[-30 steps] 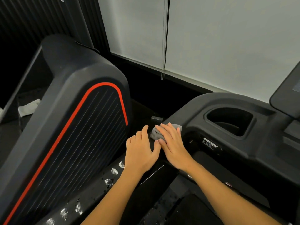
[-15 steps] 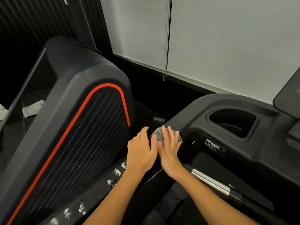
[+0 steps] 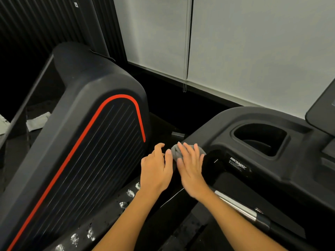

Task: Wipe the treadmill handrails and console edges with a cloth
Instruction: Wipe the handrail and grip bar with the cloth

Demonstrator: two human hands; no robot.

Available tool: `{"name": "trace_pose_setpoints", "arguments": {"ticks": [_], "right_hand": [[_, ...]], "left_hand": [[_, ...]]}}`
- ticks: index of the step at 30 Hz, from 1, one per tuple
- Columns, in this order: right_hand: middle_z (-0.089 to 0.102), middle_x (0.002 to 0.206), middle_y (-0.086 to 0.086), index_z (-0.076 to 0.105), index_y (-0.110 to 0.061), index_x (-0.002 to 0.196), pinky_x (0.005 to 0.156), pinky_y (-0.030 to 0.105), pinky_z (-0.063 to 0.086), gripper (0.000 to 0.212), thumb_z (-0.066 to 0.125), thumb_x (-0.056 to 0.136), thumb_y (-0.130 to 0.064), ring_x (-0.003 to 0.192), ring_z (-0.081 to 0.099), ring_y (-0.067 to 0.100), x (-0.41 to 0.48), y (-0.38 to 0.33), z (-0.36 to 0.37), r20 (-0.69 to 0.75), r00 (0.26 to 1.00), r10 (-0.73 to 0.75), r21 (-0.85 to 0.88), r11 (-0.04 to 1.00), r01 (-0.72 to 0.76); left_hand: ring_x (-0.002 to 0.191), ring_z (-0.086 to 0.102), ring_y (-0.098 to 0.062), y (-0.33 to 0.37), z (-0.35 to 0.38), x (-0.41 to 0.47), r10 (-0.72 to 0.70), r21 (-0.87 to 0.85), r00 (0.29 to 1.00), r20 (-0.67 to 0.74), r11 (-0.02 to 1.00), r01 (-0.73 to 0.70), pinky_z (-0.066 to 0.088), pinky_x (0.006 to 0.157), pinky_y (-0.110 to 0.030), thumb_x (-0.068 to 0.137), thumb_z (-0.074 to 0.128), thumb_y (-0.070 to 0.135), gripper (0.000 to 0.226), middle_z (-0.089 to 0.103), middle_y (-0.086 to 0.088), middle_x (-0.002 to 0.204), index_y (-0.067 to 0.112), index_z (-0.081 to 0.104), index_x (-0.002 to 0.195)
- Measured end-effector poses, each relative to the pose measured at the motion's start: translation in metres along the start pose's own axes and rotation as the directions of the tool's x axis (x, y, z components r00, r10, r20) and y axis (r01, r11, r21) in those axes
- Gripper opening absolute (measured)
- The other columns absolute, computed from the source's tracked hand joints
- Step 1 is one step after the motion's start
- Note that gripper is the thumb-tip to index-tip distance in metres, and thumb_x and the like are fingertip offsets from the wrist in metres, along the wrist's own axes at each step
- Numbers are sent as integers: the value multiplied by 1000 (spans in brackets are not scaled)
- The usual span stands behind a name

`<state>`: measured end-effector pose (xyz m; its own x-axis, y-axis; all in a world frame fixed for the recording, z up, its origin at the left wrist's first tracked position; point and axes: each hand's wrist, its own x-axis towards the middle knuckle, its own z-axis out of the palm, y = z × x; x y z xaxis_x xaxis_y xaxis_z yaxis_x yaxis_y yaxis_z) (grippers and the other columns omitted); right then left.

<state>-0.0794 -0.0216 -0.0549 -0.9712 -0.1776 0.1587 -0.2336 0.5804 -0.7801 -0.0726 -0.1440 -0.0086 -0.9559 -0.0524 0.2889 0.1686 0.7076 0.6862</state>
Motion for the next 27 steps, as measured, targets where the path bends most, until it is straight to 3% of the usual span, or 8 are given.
{"name": "trace_pose_setpoints", "arguments": {"ticks": [5, 10, 12, 16, 19, 21, 24, 27], "right_hand": [[16, 155, -2, 27, -31, 145, 113, 41, -16, 49, 16, 98, -41, 144, -7, 14, 49, 34, -42, -161, 982, 97, -93, 989, -113], [29, 151, -1, 35, -28, 142, 113, 48, -10, 42, 23, 102, -32, 145, 6, 20, 96, 47, -78, -77, 983, 168, -288, 940, -183], [36, 147, -3, 41, -28, 139, 113, 46, -5, 42, 23, 101, -32, 144, 13, 20, 99, 39, -71, -11, 994, 107, -384, 918, -103], [53, 131, -9, 50, -27, 131, 112, 38, 12, 38, 26, 101, -32, 131, 37, 14, 69, 6, -40, 108, 977, -183, -486, 848, 213], [59, 121, -10, 54, -24, 127, 110, 30, 14, 40, 28, 99, -36, 118, 47, 7, 48, -10, -24, 153, 934, -323, -382, 853, 357], [60, 119, -9, 54, -24, 127, 110, 27, 18, 34, 35, 100, -32, 112, 47, 3, 45, -12, -26, 160, 939, -305, -240, 910, 337], [57, 124, -4, 50, -25, 130, 98, 23, 40, 32, 41, 99, -25, 110, 50, 4, 45, -19, -41, 120, 985, -127, 48, 991, 122], [55, 128, -1, 50, -29, 127, 92, 23, 46, 30, 41, 99, -29, 114, 54, 11, 39, -33, -55, 80, 990, 119, 482, 864, -143]], "left_hand": [[63, 49, -5, 2, -1, -1, -39, 14, 999, 22, 999, 39, 42, 91, -45, 98, 31, 32, 38, 44, 12, 54, 11, 45, 127], [57, 49, -5, 6, -4, -1, -65, -18, 998, 18, 998, 66, 44, 89, -45, 98, 32, 27, 35, 43, 10, 52, 10, 44, 127], [56, 48, -6, 6, -4, -2, -66, -42, 998, 6, 997, 66, 45, 87, -47, 98, 31, 27, 36, 43, 10, 51, 10, 43, 128], [53, 48, -5, 5, -3, -1, -27, -48, 999, -20, 999, 26, 46, 83, -47, 96, 25, 35, 45, 43, 11, 51, 9, 43, 128], [61, 52, -3, 2, -2, -1, 13, -15, 1000, -25, 1000, -13, 46, 84, -45, 91, 17, 45, 57, 47, 16, 58, 9, 43, 128], [65, 53, -3, 0, -1, 0, 22, 14, 999, -29, 1000, -22, 45, 87, -44, 89, 12, 48, 62, 48, 18, 61, 10, 42, 128], [71, 54, -5, 5, -1, 0, 17, 88, 999, -27, 996, -14, 37, 98, -40, 87, 9, 53, 67, 50, 14, 61, 12, 41, 131], [101, 54, -9, 19, 1, 0, 2, 64, 996, -84, 998, 3, 29, 102, -29, 87, 15, 55, 65, 60, 8, 105, 16, 39, 134]]}}
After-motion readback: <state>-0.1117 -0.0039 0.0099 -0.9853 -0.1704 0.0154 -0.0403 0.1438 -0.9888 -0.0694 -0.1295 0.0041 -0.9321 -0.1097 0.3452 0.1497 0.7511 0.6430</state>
